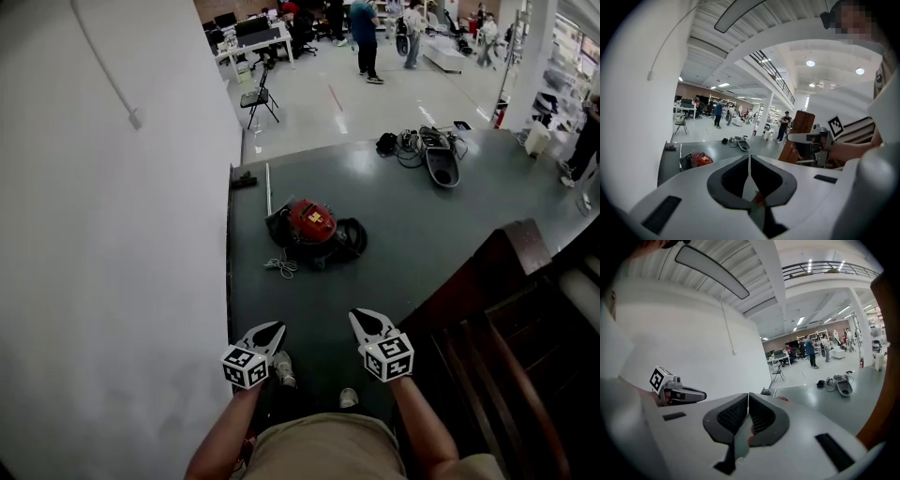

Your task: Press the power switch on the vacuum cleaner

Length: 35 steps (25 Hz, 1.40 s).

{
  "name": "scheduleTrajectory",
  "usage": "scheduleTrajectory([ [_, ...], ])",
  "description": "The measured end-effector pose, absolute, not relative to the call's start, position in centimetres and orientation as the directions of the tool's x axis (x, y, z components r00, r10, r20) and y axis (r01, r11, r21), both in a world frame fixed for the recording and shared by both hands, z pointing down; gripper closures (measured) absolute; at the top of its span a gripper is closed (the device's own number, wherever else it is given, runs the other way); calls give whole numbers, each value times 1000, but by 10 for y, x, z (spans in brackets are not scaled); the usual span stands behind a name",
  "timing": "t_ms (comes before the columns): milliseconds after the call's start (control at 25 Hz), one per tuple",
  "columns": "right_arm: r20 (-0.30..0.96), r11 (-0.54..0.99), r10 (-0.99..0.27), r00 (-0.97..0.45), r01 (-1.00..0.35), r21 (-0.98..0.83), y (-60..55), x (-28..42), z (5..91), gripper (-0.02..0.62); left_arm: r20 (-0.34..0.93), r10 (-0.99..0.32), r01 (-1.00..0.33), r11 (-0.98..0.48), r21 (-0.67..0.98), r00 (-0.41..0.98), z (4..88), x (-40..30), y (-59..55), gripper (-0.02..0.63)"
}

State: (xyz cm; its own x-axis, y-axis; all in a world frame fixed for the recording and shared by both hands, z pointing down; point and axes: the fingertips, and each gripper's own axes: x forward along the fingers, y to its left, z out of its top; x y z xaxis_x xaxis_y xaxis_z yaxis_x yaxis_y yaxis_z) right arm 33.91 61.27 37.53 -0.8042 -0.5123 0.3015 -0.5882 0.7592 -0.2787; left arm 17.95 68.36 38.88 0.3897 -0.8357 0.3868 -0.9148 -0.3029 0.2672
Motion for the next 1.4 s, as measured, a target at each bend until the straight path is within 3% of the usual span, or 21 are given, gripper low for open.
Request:
scheduleTrajectory([
  [200,304,754,-538,-786,-610,-244,597,309,372,583,380,-810,-891,-362,275,447,400,151,641,600],
  [480,354,712,-567,-744,-659,-243,554,208,382,583,389,-729,-825,-478,301,564,420,69,578,600],
  [840,331,624,-675,-659,-750,-219,500,116,378,583,393,-710,-810,-485,330,584,435,-43,534,601],
  [1080,321,557,-704,-634,-772,-305,493,93,386,583,386,-707,-803,-486,343,593,436,-78,515,601],
  [1400,308,499,-733,-606,-787,-363,461,108,389,583,405,-677,-789,-518,330,614,437,-59,474,601],
])
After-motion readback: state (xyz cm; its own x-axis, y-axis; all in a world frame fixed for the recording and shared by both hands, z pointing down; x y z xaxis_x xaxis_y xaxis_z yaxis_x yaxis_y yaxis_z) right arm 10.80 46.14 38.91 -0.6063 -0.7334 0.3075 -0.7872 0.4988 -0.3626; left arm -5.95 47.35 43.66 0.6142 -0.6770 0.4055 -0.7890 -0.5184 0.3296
